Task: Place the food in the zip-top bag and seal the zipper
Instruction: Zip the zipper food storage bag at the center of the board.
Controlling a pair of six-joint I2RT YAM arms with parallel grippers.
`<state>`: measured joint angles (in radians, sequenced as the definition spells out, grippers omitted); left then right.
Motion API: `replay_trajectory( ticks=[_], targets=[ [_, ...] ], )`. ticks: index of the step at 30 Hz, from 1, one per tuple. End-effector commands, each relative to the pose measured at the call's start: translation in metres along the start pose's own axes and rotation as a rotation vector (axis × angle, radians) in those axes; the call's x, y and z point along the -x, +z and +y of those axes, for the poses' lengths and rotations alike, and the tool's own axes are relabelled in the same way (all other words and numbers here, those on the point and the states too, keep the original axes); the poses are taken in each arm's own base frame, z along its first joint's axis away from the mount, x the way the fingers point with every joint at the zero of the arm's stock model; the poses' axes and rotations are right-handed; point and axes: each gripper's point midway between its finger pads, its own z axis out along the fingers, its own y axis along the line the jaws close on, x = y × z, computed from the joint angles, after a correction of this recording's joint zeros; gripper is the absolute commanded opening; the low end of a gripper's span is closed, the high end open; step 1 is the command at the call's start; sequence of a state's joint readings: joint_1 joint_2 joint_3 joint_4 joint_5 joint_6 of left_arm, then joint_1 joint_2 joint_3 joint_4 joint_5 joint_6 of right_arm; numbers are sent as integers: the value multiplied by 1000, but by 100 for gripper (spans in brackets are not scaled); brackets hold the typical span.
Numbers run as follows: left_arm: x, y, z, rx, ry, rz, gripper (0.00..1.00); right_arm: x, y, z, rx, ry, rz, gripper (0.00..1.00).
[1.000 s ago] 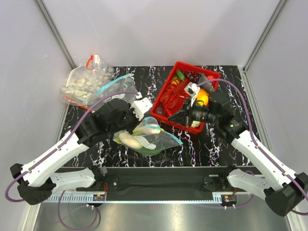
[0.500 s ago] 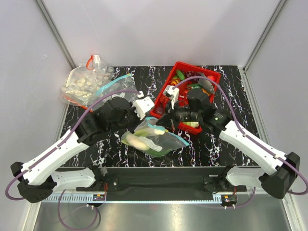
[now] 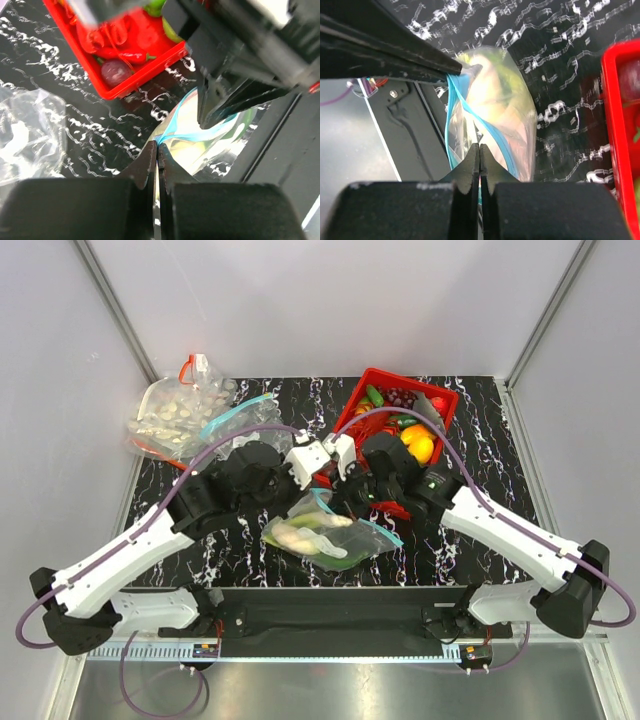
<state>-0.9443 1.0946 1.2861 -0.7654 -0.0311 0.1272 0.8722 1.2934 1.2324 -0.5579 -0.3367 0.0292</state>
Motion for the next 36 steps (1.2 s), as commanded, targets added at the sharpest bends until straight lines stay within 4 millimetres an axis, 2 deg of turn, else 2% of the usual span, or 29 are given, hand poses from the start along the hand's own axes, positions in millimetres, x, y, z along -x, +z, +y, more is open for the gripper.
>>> replay_trajectory(
  ticks=[1, 7, 15, 20, 23, 24, 25, 29, 31, 33, 35, 36],
  targets=[
    [45, 2, -7, -27, -32, -147, 0, -21, -13, -7, -72, -3, 64, 0],
    [59, 11, -28, -94, -30, -167, 0, -50, -12, -18, -127, 22, 157, 0],
    [67, 9, -26, -78, -80, -199, 0, -77, -10, -29, -187, 75, 223, 0],
    [63, 14, -27, -77, -97, -207, 0, -85, -12, -32, -209, 89, 251, 0],
    [64, 15, -28, -86, -97, -211, 0, -72, -16, -29, -196, 72, 202, 0],
    [63, 17, -28, -87, -97, -202, 0, -61, -23, -23, -182, 62, 151, 4],
    [62, 18, -29, -87, -96, -200, 0, -49, -26, -21, -179, 58, 99, 15],
    [60, 19, -29, -87, -95, -194, 0, -11, -51, -8, -165, 51, -35, 25],
    [59, 19, -30, -92, -92, -190, 0, -5, -59, -4, -158, 44, -52, 29],
    [58, 19, -29, -87, -91, -185, 0, -3, -64, -2, -154, 39, -62, 46],
    [55, 20, -28, -80, -89, -177, 0, -7, -65, -3, -162, 36, -61, 58],
    [56, 19, -28, -81, -86, -182, 0, -7, -70, -1, -157, 29, -78, 69]
  ],
)
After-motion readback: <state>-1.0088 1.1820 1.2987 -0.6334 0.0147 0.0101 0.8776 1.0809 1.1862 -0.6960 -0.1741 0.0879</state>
